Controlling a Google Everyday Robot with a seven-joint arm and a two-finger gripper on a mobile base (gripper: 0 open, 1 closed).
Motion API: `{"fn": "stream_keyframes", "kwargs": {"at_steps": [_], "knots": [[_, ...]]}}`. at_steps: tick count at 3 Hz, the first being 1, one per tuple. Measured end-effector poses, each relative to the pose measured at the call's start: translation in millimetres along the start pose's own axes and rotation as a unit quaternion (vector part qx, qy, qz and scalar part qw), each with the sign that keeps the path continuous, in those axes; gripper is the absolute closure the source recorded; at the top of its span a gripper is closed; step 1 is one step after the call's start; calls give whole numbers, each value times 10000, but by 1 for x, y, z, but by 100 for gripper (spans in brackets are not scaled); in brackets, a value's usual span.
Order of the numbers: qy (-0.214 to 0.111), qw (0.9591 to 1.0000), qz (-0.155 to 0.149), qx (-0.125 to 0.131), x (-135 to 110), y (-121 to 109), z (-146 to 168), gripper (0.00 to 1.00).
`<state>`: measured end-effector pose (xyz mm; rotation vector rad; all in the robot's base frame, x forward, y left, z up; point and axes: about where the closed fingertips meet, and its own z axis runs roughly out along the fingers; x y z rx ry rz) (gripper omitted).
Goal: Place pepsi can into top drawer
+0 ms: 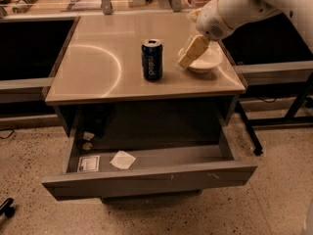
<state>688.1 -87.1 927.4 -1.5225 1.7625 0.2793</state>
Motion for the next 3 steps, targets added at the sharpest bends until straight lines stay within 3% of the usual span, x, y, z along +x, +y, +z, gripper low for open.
{"fn": "stream_keyframes", "kwargs": {"at_steps": [2, 3], "knots": [[7, 10000, 45, -30, 3, 1, 2, 0], [-7, 9993, 272, -255, 11, 3, 20, 0]]}}
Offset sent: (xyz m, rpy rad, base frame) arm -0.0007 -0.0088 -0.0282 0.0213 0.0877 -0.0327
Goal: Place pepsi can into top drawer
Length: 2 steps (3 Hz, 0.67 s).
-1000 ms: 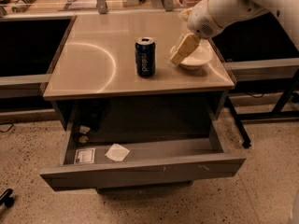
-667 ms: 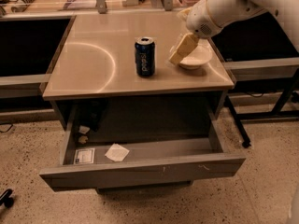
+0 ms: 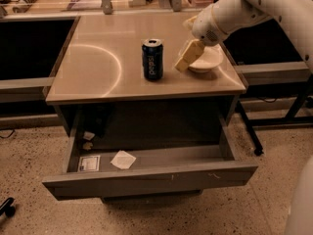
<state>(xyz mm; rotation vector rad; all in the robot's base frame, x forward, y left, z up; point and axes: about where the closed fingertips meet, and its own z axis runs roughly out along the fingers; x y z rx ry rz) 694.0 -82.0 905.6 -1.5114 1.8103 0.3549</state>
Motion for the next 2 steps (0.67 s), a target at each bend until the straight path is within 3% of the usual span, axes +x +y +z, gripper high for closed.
{"fn": "stream_keyframes", "kwargs": {"at_steps": [2], "knots": [[-165, 9993, 35, -346, -3, -9, 37, 0]]}}
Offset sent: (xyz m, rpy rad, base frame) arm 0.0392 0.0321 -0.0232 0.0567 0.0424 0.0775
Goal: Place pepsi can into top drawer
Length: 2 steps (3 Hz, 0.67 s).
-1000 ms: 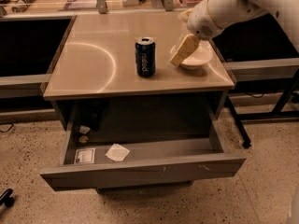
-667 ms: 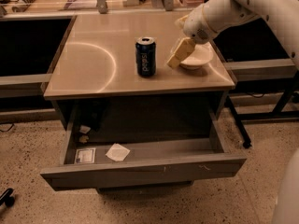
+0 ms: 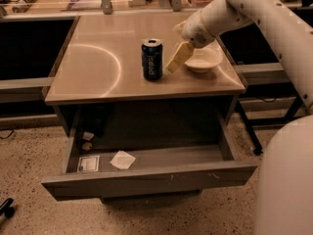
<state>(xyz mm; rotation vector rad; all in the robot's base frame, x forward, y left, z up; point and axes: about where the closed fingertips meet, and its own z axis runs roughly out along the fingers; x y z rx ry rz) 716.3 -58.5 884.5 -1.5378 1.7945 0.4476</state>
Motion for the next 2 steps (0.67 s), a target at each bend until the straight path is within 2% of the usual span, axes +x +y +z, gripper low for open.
{"fn": "stream_keyframes", "kwargs": {"at_steps": [2], "knots": [[-238, 9993, -244, -123, -16, -9, 23, 0]]}}
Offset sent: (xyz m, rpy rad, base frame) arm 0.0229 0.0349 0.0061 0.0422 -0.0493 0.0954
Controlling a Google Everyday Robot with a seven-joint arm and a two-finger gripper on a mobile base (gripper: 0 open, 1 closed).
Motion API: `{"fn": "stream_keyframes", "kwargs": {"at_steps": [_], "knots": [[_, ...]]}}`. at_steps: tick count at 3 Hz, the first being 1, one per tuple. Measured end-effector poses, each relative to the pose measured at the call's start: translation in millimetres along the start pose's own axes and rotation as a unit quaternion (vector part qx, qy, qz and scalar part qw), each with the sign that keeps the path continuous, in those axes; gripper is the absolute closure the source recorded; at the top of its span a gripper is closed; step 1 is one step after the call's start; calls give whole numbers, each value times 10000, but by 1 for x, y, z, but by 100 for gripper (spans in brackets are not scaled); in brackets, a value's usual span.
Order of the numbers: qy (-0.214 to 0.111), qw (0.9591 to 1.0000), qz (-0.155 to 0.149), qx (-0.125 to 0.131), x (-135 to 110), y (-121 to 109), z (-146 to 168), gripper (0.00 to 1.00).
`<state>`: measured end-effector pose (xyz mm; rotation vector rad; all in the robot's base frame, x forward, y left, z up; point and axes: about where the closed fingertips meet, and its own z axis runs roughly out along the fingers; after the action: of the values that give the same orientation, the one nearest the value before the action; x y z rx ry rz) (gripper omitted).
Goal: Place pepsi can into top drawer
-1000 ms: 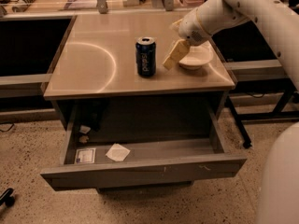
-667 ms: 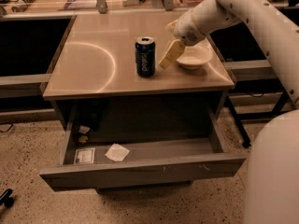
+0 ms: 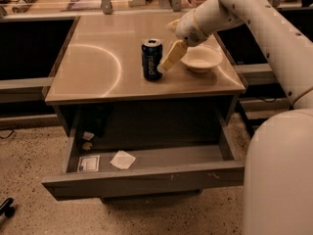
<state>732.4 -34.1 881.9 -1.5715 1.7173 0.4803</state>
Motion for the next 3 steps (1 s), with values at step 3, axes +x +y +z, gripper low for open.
{"fn": "stream_keyframes", "kwargs": {"at_steps": [3], "knots": [[-85, 9991, -105, -406, -28, 17, 21, 0]]}}
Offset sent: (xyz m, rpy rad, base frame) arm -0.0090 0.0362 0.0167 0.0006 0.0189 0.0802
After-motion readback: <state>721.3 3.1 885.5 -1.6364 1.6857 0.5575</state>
